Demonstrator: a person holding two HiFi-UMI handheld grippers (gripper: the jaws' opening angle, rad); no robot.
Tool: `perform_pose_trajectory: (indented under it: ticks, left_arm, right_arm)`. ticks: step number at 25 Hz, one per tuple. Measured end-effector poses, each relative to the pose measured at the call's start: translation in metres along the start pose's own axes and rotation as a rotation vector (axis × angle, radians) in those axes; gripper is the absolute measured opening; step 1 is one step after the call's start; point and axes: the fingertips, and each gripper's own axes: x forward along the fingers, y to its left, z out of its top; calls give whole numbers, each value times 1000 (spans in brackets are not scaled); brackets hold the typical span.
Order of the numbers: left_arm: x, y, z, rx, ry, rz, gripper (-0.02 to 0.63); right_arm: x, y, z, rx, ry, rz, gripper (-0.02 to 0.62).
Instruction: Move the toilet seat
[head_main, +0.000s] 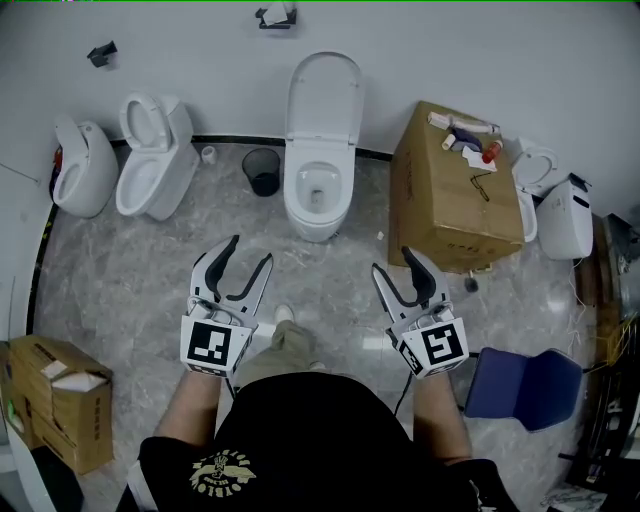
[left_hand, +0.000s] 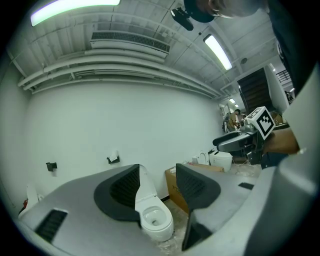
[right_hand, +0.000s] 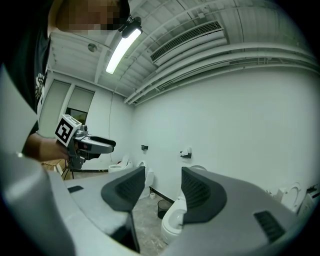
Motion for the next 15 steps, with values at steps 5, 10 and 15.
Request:
perform_pose_trajectory:
  ticks: [5,10,15]
  left_arm:
    - [21,7,1,3,0,-19,222]
    - [41,15,-1,11,-14,-39,218]
    - [58,26,-3,20,-10,-45,218]
  right_arm:
    - [18,-6,-1,5,14,0,221]
    - [37,-12,-2,-2,28,2,221]
    - [56,-24,-5,12,35,-6,221]
